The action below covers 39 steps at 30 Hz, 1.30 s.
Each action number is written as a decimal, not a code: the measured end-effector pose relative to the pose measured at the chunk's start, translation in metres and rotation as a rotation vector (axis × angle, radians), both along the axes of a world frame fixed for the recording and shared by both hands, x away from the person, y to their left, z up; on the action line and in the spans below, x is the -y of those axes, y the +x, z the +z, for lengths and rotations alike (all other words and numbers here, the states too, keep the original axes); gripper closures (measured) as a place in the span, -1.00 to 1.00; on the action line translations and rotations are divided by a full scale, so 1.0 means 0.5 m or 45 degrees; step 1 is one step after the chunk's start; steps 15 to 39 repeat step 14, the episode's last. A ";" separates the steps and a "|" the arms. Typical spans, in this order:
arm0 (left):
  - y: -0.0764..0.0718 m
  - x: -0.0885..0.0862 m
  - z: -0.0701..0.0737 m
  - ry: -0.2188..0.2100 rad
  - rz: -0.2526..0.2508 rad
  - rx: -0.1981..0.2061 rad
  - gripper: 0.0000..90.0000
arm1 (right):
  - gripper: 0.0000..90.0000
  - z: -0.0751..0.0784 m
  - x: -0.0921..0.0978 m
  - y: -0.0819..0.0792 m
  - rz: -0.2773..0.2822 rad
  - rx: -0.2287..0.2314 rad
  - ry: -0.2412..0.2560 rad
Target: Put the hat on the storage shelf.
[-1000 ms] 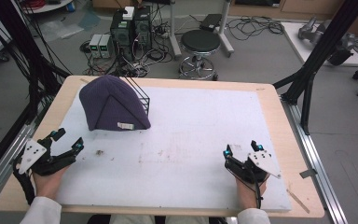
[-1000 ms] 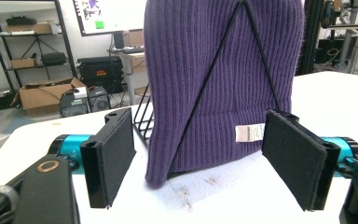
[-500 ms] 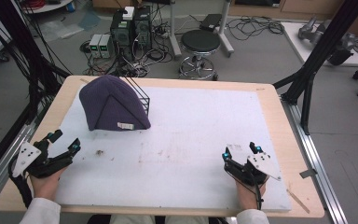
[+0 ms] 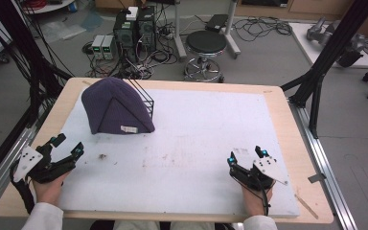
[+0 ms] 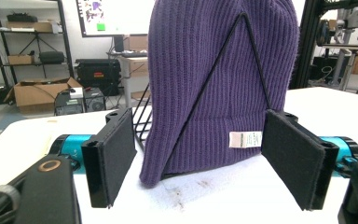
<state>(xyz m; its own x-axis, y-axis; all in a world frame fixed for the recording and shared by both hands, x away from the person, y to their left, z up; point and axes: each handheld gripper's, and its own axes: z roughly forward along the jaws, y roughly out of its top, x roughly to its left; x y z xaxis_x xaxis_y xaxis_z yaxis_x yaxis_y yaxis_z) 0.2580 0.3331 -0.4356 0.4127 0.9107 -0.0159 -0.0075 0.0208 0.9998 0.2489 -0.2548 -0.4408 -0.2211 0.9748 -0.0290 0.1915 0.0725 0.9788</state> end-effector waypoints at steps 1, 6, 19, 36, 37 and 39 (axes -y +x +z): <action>0.000 0.000 0.000 -0.001 -0.001 -0.001 -0.42 | -0.74 0.000 0.001 0.000 -0.001 0.004 -0.004; 0.001 -0.001 0.000 -0.004 0.001 -0.002 -0.42 | -0.74 0.000 0.001 0.000 -0.003 0.000 -0.001; 0.003 -0.002 -0.001 -0.009 -0.015 -0.024 -0.44 | -0.74 -0.001 0.003 0.001 -0.001 -0.004 -0.001; 0.003 -0.002 -0.001 -0.009 -0.015 -0.024 -0.44 | -0.74 -0.001 0.003 0.001 -0.001 -0.004 -0.001; 0.003 -0.002 -0.001 -0.009 -0.015 -0.024 -0.44 | -0.74 -0.001 0.003 0.001 -0.001 -0.004 -0.001; 0.003 -0.002 -0.001 -0.009 -0.015 -0.024 -0.44 | -0.74 -0.001 0.003 0.001 -0.001 -0.004 -0.001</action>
